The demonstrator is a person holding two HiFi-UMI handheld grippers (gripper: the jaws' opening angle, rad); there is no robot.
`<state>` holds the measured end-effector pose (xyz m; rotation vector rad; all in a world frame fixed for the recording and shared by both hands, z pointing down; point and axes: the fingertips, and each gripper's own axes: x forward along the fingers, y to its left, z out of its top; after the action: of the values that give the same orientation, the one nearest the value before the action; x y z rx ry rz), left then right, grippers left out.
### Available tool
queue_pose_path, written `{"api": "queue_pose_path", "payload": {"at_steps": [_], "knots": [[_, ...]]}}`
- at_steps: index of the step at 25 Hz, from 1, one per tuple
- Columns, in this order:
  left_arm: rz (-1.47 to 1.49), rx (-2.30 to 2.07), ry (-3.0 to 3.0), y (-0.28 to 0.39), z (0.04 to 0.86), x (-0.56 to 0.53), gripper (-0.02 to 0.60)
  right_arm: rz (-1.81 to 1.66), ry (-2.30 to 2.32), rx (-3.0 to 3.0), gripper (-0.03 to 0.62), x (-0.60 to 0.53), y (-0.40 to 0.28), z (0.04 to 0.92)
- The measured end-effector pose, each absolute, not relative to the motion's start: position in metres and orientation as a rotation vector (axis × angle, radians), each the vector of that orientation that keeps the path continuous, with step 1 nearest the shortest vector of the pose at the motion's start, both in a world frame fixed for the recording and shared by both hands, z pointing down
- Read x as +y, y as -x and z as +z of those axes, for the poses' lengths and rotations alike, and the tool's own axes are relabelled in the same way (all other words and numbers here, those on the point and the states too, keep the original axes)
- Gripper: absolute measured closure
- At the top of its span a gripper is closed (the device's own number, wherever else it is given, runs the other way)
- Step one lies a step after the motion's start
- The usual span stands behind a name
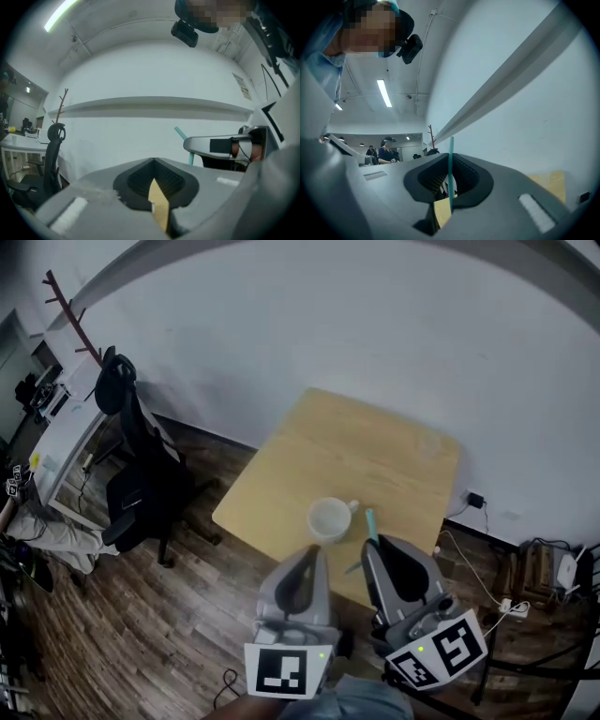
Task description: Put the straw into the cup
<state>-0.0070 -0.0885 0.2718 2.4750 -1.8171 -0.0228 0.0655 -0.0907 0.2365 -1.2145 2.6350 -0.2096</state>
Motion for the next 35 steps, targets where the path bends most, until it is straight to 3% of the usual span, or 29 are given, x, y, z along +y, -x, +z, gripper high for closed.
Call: {"api": "queue_pose_path", "payload": {"at_steps": [19,35], "knots": [[-0.159,-1.865,-2.545,0.03,0.232,-0.153,0.565,-0.029,1.136,2.639,0.559,-0.152,-0.033,0.188],[-0.041,-1.72,-2.547,0.029,0.271,-0.203,0.565,-0.125,1.29,2.648,0.559,-0.2,-0.028,0.23]]}}
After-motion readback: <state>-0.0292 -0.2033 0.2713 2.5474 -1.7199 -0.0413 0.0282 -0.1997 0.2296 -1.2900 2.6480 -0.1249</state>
